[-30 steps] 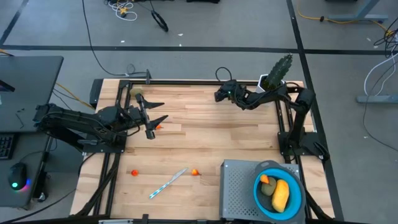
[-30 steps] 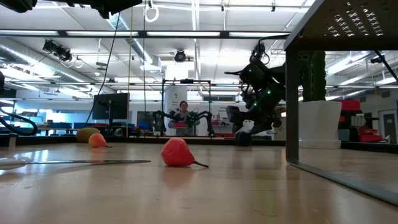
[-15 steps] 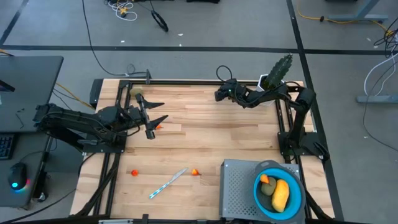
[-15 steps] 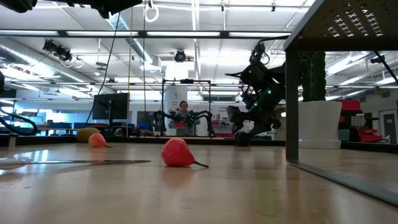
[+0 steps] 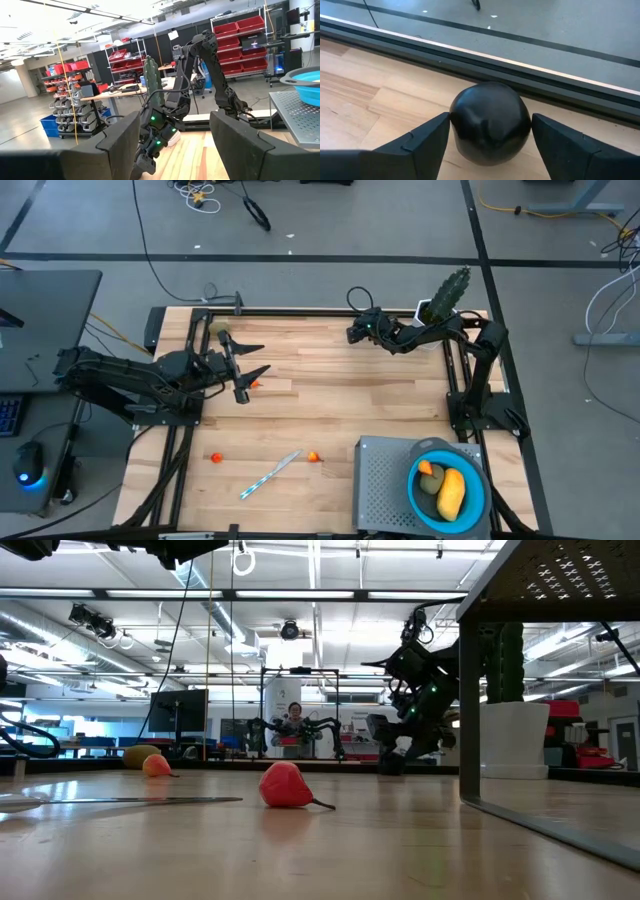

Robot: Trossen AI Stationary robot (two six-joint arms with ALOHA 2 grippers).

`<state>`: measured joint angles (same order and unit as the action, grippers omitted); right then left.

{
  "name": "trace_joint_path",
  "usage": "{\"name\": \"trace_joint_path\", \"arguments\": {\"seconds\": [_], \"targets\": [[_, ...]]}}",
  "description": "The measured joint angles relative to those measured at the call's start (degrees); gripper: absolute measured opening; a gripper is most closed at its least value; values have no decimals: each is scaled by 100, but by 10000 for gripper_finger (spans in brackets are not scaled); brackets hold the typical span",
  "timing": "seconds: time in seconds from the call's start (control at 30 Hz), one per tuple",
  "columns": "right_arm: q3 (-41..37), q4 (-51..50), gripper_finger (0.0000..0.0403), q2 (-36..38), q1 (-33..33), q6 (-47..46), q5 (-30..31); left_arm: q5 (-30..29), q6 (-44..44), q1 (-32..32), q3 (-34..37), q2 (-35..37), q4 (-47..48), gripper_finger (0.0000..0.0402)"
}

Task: Pick & Place Fruit
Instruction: Put the black plum into the blue strainer bowl on the shelf

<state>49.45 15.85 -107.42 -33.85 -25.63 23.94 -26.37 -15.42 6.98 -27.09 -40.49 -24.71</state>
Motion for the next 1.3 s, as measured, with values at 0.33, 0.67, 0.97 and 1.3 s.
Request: {"name": "trace_joint_path", "arguments": {"seconds": [0.33,0.67,0.97,1.3], "targets": [[0,-19,232,0,39,2,-15,0,-2,0,2,0,0,248],[2,-358,228,248,303,108,-652,0,-2,-2,0,0,2,248],[-2,-940,227,1003,1022,407,-683,2,4,-2,1,-1,6,248],[-2,-2254,227,2662,2429,551,-669,1,17,0,2,-2,85,248]]}}
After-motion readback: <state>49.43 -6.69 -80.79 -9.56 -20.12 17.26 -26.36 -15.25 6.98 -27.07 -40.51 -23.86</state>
